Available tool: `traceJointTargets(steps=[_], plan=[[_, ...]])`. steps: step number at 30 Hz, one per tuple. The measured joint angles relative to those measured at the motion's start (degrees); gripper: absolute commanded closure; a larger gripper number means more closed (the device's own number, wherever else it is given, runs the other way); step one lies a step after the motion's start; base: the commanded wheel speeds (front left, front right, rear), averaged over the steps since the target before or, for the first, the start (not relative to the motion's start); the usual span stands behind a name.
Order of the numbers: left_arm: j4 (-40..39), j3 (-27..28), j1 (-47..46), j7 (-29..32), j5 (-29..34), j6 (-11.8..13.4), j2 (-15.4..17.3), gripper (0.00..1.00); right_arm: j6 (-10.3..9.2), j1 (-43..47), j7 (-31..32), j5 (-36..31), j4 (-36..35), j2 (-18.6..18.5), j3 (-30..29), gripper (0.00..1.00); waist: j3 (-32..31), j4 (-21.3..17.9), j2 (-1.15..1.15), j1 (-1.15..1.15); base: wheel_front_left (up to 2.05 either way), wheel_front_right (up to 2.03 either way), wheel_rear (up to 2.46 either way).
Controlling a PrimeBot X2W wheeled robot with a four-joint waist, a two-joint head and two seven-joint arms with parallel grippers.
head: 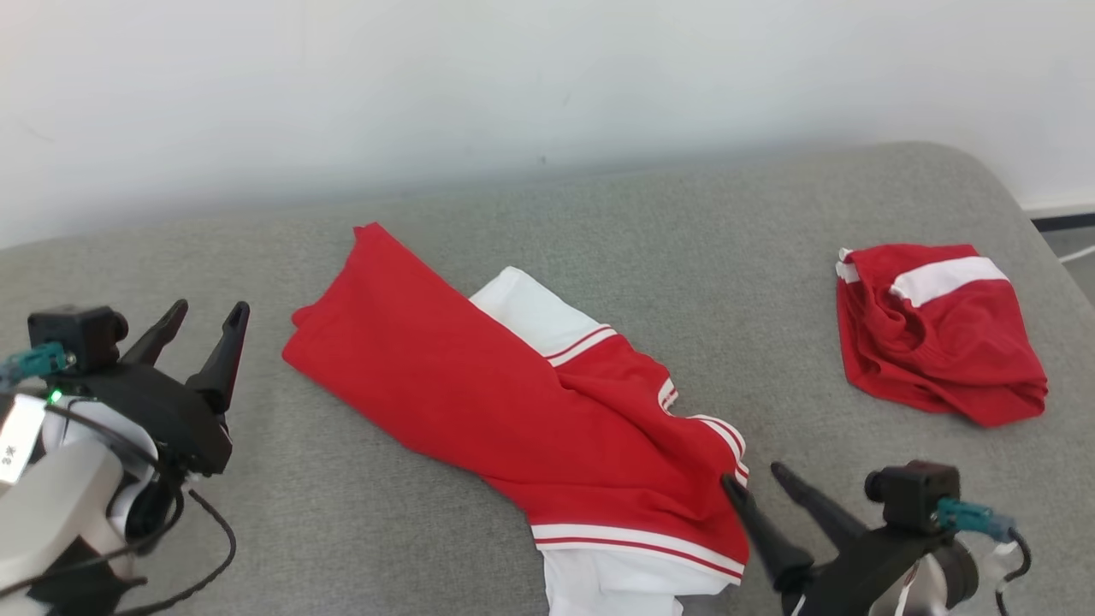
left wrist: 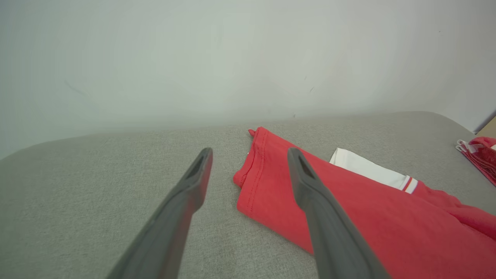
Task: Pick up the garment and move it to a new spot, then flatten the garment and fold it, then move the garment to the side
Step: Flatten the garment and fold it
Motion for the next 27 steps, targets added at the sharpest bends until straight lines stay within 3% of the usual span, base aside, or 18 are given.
traceJointTargets(steps=[4, 11, 17, 27], plan=[[-3.4, 1.9, 3.5, -0.6, 0.0, 3.6, 0.9, 0.00, -0.03, 2.6, 1.9, 1.1, -1.9, 0.1, 1.2, 0.00, -0.9, 0.9, 0.00, 0.00, 0.00, 0.00, 0.00], [-12.1, 4.3, 11.1, -0.6, 0.1, 8.6, 1.8, 0.00, -2.47, 7.4, 4.2, 1.3, -3.1, -0.1, 1.5, 0.00, -1.4, 3.0, 0.00, 0.00, 0.00, 0.00, 0.00], [-19.6, 8.1, 17.2, -0.6, 0.7, 12.1, 4.5, 0.00, -4.34, 7.1, 7.0, 0.8, -2.9, -0.1, 2.4, 0.00, -1.1, 5.0, 0.01, 0.00, 0.00, 0.00, 0.00], [-29.3, 12.4, 21.8, -0.6, 3.1, 13.6, 4.4, 0.00, -6.41, 9.0, 11.2, 0.6, -2.1, -0.3, 4.0, 0.00, -0.4, 7.1, 0.01, 0.00, 0.00, 0.00, 0.00]])
